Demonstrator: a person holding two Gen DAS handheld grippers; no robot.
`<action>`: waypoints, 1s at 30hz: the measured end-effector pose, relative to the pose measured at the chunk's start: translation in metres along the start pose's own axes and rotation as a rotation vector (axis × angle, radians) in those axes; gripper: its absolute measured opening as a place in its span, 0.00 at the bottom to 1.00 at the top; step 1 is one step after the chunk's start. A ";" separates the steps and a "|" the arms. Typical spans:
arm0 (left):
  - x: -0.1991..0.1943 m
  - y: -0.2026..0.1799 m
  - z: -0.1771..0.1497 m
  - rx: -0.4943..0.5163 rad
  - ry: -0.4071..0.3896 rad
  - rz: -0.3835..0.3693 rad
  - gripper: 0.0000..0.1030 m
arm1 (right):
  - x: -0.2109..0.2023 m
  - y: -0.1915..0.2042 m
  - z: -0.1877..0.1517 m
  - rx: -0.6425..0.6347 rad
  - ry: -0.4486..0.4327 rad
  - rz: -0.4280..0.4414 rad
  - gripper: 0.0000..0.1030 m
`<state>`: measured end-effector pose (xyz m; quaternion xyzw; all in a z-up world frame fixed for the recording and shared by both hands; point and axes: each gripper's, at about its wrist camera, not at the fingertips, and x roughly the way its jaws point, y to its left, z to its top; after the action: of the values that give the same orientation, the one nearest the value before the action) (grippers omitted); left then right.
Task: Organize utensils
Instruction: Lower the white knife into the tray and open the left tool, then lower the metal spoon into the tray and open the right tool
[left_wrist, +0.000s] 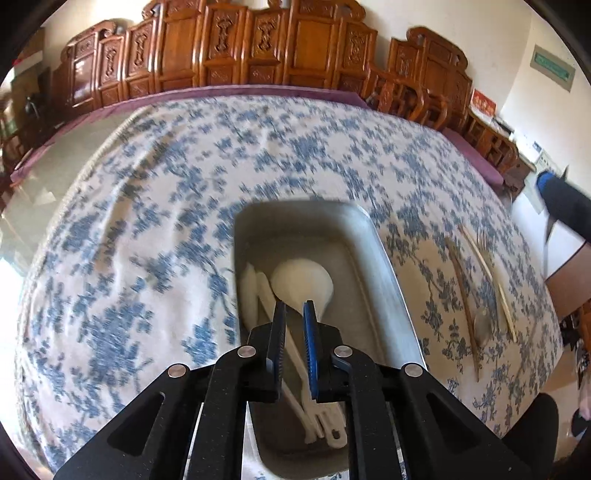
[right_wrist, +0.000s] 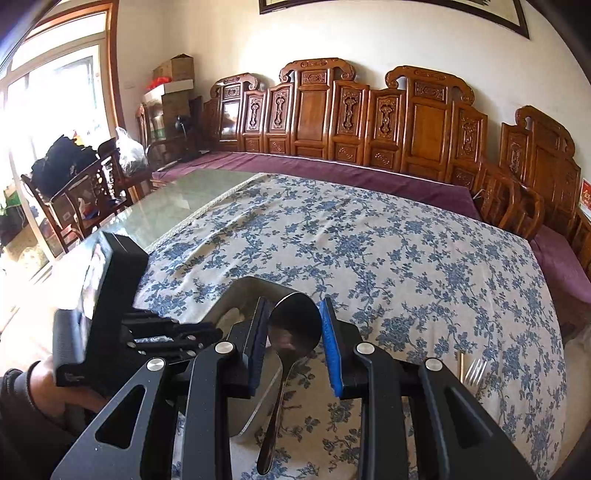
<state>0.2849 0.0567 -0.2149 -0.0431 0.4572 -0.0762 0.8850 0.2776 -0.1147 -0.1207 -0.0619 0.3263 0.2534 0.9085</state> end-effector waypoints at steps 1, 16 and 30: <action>-0.004 0.004 0.002 -0.005 -0.009 0.004 0.08 | 0.002 0.002 0.002 0.001 -0.001 0.006 0.30; -0.020 0.038 0.010 -0.046 -0.058 0.054 0.08 | 0.064 0.035 0.007 0.012 0.070 0.054 0.30; -0.020 0.043 0.011 -0.057 -0.060 0.072 0.09 | 0.117 0.044 -0.031 -0.027 0.206 0.053 0.30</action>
<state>0.2869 0.1026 -0.1991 -0.0540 0.4337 -0.0299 0.8990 0.3151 -0.0364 -0.2156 -0.0910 0.4160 0.2739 0.8623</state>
